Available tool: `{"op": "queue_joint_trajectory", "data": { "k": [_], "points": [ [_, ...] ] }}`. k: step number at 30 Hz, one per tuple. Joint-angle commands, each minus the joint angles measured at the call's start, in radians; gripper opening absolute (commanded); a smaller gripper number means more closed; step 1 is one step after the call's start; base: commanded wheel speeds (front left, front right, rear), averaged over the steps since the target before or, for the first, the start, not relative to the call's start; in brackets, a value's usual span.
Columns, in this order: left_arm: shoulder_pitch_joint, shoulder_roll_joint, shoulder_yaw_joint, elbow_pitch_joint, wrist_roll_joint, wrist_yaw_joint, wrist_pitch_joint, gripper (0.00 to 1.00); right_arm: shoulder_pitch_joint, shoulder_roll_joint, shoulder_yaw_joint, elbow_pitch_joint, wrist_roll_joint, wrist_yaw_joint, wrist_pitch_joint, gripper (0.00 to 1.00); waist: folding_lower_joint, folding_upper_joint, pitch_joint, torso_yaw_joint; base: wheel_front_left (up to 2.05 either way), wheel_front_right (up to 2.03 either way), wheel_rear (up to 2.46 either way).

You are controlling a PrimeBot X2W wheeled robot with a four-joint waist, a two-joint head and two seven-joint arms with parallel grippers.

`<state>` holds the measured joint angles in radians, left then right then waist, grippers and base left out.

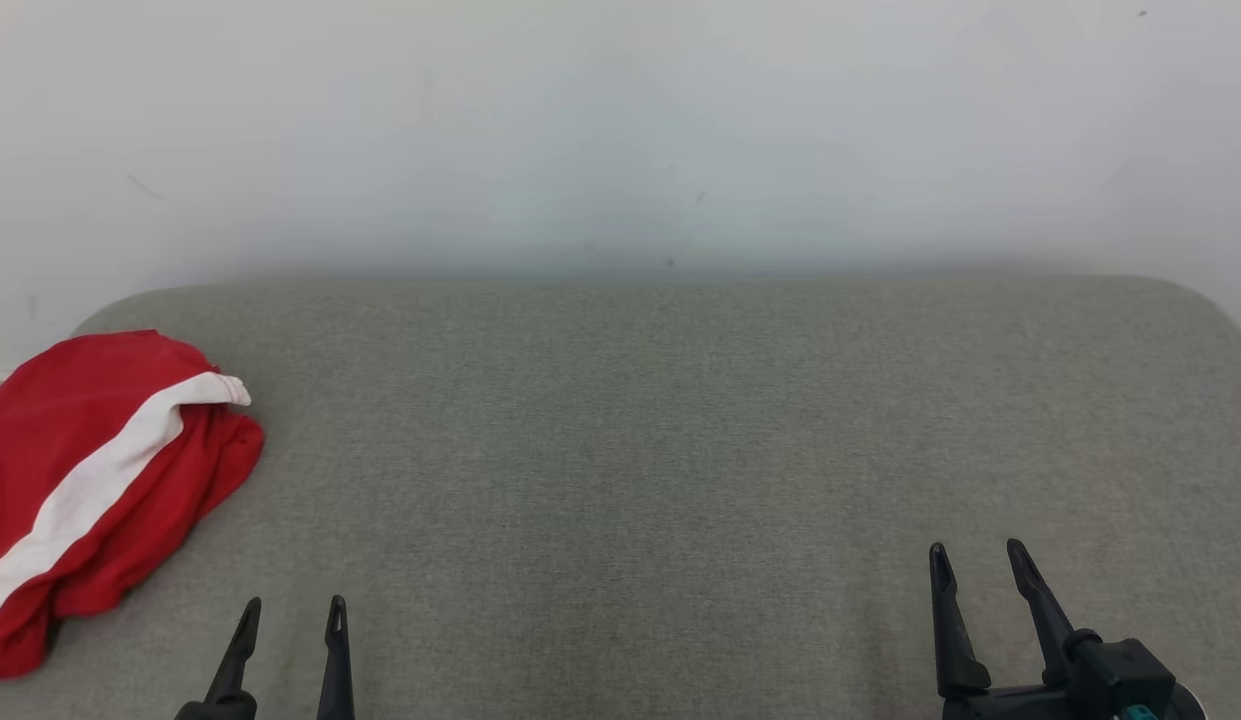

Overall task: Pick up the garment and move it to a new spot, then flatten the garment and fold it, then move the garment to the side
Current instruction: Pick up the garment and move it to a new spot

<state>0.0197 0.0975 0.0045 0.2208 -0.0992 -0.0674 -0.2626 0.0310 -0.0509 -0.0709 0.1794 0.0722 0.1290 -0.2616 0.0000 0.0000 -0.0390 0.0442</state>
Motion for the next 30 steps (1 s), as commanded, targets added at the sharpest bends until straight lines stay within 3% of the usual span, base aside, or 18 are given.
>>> {"op": "queue_joint_trajectory", "data": {
  "k": [1,18,30],
  "points": [
    [-0.007,0.002,-0.002,0.006,0.004,0.0,-0.004,1.0,0.007,0.001,0.001,0.003,0.009,0.003,-0.005,1.0,0.0,0.0,-0.003,0.028,0.0,0.0,0.0],
    [0.003,0.024,0.007,0.037,0.002,0.017,-0.004,1.0,0.025,0.001,-0.008,0.015,0.026,0.003,-0.005,1.0,0.0,0.0,-0.007,0.28,0.0,0.0,0.0],
    [0.019,0.033,0.015,0.036,-0.009,0.037,-0.002,1.0,0.029,0.001,-0.001,0.022,0.031,0.003,-0.005,1.0,0.0,0.0,-0.007,0.405,0.0,0.0,0.0]
  ]
}}
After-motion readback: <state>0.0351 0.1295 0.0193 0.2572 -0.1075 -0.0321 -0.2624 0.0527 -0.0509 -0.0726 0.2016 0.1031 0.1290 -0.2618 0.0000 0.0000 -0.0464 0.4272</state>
